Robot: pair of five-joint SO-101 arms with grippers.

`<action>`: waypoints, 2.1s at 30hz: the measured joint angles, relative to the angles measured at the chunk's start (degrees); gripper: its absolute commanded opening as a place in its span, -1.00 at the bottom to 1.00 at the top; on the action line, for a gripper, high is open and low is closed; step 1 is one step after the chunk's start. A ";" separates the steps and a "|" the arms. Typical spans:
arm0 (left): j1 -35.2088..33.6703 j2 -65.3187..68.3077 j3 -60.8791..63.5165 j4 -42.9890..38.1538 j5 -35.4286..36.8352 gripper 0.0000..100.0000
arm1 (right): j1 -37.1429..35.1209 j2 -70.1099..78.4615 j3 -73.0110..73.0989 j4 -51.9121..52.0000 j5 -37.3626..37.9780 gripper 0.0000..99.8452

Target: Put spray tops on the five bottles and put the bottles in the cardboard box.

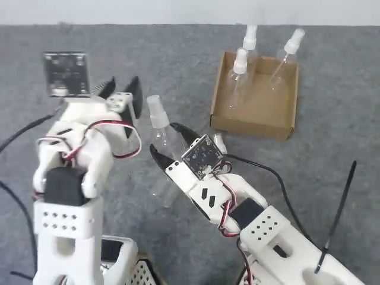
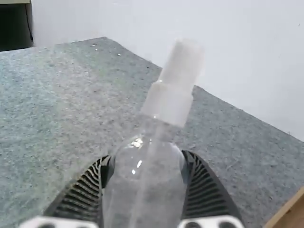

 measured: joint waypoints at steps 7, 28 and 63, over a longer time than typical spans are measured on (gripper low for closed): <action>3.69 0.00 5.01 -0.70 -3.69 -0.72 | 0.00 0.00 0.00 0.09 0.00 -0.99; 10.11 0.00 5.10 2.99 -7.65 -0.72 | 0.35 0.09 0.09 1.14 -0.09 -0.99; 9.58 -37.63 45.01 -5.80 -7.74 -0.48 | 5.45 26.73 -50.20 43.87 -0.18 -0.99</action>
